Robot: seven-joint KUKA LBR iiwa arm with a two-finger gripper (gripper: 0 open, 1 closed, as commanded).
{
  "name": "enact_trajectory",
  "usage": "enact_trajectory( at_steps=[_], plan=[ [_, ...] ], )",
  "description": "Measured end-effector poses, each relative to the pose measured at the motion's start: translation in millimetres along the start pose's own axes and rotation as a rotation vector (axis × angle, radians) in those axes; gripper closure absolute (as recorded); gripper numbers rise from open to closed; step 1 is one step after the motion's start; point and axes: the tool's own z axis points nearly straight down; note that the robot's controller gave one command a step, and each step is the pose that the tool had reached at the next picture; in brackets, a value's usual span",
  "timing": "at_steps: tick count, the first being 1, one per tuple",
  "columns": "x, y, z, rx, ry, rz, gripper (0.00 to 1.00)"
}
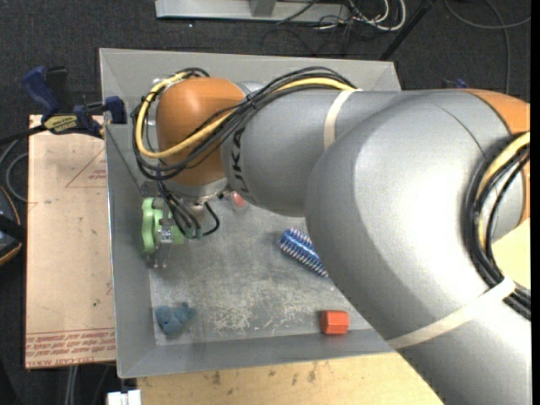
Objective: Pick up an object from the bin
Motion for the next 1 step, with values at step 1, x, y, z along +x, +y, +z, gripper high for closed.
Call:
enact_trajectory(
  at_steps=[1],
  plan=[
    [6.2, -21.7, -137.7, 0.002, 0.000, 0.001, 1.00]
  ],
)
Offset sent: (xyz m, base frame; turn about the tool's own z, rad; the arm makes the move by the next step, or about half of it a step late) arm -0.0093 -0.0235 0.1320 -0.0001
